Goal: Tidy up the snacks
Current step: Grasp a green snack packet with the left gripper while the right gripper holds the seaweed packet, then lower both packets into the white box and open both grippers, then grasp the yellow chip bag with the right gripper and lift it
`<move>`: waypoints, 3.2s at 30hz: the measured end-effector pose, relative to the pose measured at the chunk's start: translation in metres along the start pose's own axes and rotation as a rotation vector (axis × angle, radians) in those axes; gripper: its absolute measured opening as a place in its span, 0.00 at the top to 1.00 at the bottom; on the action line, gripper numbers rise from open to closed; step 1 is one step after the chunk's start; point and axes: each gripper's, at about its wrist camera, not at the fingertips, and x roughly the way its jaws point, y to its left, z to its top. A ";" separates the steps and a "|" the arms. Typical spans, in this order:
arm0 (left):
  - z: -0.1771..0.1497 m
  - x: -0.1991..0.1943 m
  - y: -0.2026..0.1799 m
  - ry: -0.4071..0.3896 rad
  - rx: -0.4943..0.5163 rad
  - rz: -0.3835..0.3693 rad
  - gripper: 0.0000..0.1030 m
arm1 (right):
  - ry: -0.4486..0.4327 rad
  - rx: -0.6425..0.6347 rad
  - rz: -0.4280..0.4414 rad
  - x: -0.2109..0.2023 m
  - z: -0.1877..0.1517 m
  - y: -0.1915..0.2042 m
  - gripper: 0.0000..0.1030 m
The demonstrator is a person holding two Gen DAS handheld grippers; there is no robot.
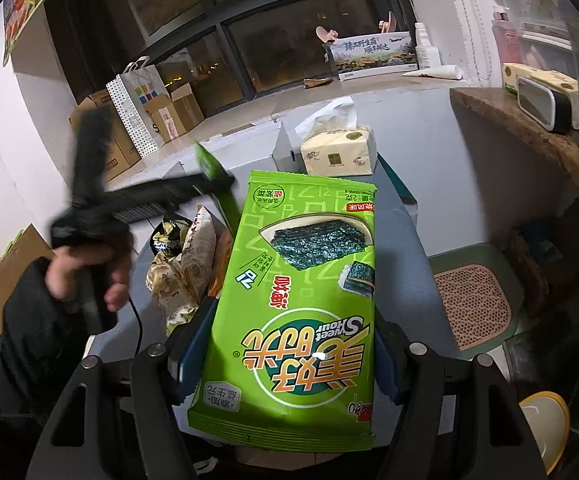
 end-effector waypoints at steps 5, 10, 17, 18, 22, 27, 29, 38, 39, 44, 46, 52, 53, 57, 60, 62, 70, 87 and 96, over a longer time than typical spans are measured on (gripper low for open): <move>0.013 -0.043 0.008 -0.109 -0.058 0.046 0.32 | 0.009 -0.011 0.004 0.013 0.010 0.005 0.29; 0.029 -0.067 0.045 -0.155 -0.115 0.173 0.32 | -0.003 -0.038 0.039 0.031 0.034 0.017 0.29; 0.056 -0.054 0.129 -0.175 -0.247 0.331 0.32 | -0.026 -0.105 0.083 0.104 0.116 0.057 0.29; 0.058 -0.048 0.138 -0.167 -0.249 0.342 0.32 | -0.027 -0.101 0.085 0.116 0.128 0.061 0.29; 0.060 -0.019 0.175 -0.106 -0.269 0.371 0.31 | -0.030 -0.130 0.097 0.165 0.176 0.080 0.29; 0.057 0.001 0.206 -0.071 -0.284 0.424 0.22 | 0.018 -0.164 0.045 0.225 0.213 0.092 0.28; 0.055 0.010 0.217 -0.018 -0.311 0.401 0.03 | 0.044 -0.157 0.029 0.245 0.221 0.095 0.22; 0.029 -0.007 0.223 -0.030 -0.369 0.421 0.00 | 0.012 -0.091 0.071 0.250 0.218 0.081 0.00; 0.028 -0.010 0.219 -0.036 -0.366 0.415 0.00 | -0.001 -0.084 0.075 0.243 0.212 0.078 0.00; 0.015 -0.032 0.175 -0.043 -0.286 0.383 0.00 | -0.059 -0.109 0.096 0.196 0.183 0.079 0.00; 0.006 -0.043 0.151 -0.040 -0.244 0.364 0.00 | -0.100 -0.143 0.096 0.175 0.169 0.081 0.00; -0.027 -0.075 0.096 -0.043 -0.212 0.314 0.00 | -0.101 -0.078 0.174 0.120 0.114 0.067 0.00; -0.032 -0.079 0.088 -0.047 -0.214 0.310 0.00 | -0.108 -0.052 0.192 0.113 0.105 0.063 0.00; -0.056 -0.093 0.057 -0.031 -0.206 0.285 0.00 | -0.074 -0.036 0.143 0.089 0.069 0.052 0.00; -0.072 -0.101 0.038 -0.019 -0.216 0.248 0.00 | -0.079 -0.031 0.117 0.072 0.044 0.043 0.00; -0.081 -0.107 0.027 -0.024 -0.226 0.248 0.00 | -0.092 -0.020 0.098 0.059 0.029 0.036 0.00; -0.106 -0.119 -0.001 -0.017 -0.220 0.253 0.00 | -0.082 -0.054 -0.050 0.043 -0.001 0.002 0.00; -0.119 -0.124 -0.002 -0.008 -0.252 0.253 0.00 | 0.021 -0.019 -0.069 0.111 0.013 -0.037 0.00; -0.127 -0.121 0.005 0.013 -0.273 0.268 0.00 | 0.137 -0.033 -0.036 0.189 0.059 -0.033 0.01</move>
